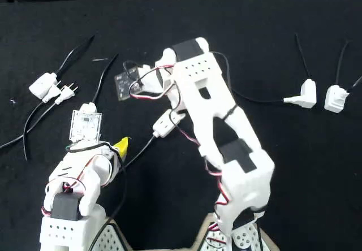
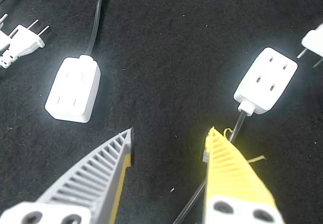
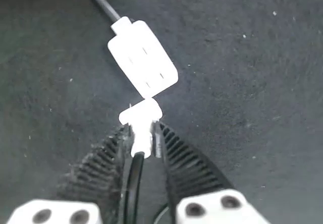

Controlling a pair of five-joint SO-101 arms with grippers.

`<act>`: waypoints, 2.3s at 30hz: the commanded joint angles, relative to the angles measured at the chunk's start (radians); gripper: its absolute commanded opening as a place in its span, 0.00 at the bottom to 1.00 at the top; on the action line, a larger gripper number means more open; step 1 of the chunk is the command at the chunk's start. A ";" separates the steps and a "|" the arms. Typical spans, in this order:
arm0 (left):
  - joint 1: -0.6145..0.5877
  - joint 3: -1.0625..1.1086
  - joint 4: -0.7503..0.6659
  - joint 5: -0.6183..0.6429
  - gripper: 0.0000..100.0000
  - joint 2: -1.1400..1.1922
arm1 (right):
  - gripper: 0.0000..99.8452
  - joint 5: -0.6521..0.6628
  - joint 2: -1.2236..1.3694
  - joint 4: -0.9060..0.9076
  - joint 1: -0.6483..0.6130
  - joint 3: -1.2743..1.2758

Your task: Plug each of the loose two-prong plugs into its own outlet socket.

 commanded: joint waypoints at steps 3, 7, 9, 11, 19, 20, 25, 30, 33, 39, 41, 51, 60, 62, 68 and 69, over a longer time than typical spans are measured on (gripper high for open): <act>-0.064 -0.016 -0.018 0.048 0.23 -0.002 | 0.01 -0.025 -0.001 0.006 0.017 -0.079; -0.176 -0.007 -0.074 0.106 0.23 -0.002 | 0.01 -0.023 0.002 0.006 0.017 -0.076; -0.182 0.001 -0.081 0.115 0.23 -0.002 | 0.01 -0.021 0.004 -0.002 0.017 -0.068; -0.180 0.007 -0.083 0.114 0.23 -0.002 | 0.01 -0.020 0.004 -0.034 0.017 -0.053; -0.180 0.008 -0.083 0.114 0.23 -0.002 | 0.01 -0.025 0.004 -0.100 -0.008 -0.002; -0.180 0.008 -0.083 0.114 0.23 -0.002 | 0.01 -0.025 0.004 -0.098 -0.009 -0.002; -0.180 0.007 -0.083 0.114 0.23 -0.002 | 0.01 -0.029 -0.019 -0.084 -0.005 0.008; -0.180 0.007 -0.083 0.114 0.23 -0.002 | 0.01 -0.069 -0.143 -0.077 -0.009 0.096; -0.180 0.004 -0.083 0.114 0.23 -0.002 | 0.01 -0.069 -0.209 -0.149 -0.011 0.194; -0.180 0.004 -0.083 0.114 0.23 -0.002 | 0.01 -0.086 -0.229 -0.301 -0.034 0.331; -0.180 0.004 -0.083 0.114 0.23 -0.002 | 0.01 -0.112 -0.229 -0.321 -0.051 0.337; -0.180 0.004 -0.083 0.114 0.23 -0.002 | 0.01 -0.106 -0.232 -0.334 -0.075 0.334; -0.180 0.004 -0.083 0.114 0.23 -0.002 | 0.01 0.054 -0.163 -0.245 -0.078 0.211; -0.180 0.004 -0.083 0.114 0.23 -0.002 | 0.01 0.069 -0.136 -0.245 -0.077 0.197; -0.180 0.004 -0.083 0.114 0.23 -0.002 | 0.01 0.158 -0.117 -0.247 -0.078 0.182; -0.180 0.004 -0.083 0.114 0.23 -0.002 | 0.01 0.173 -0.117 -0.247 -0.078 0.185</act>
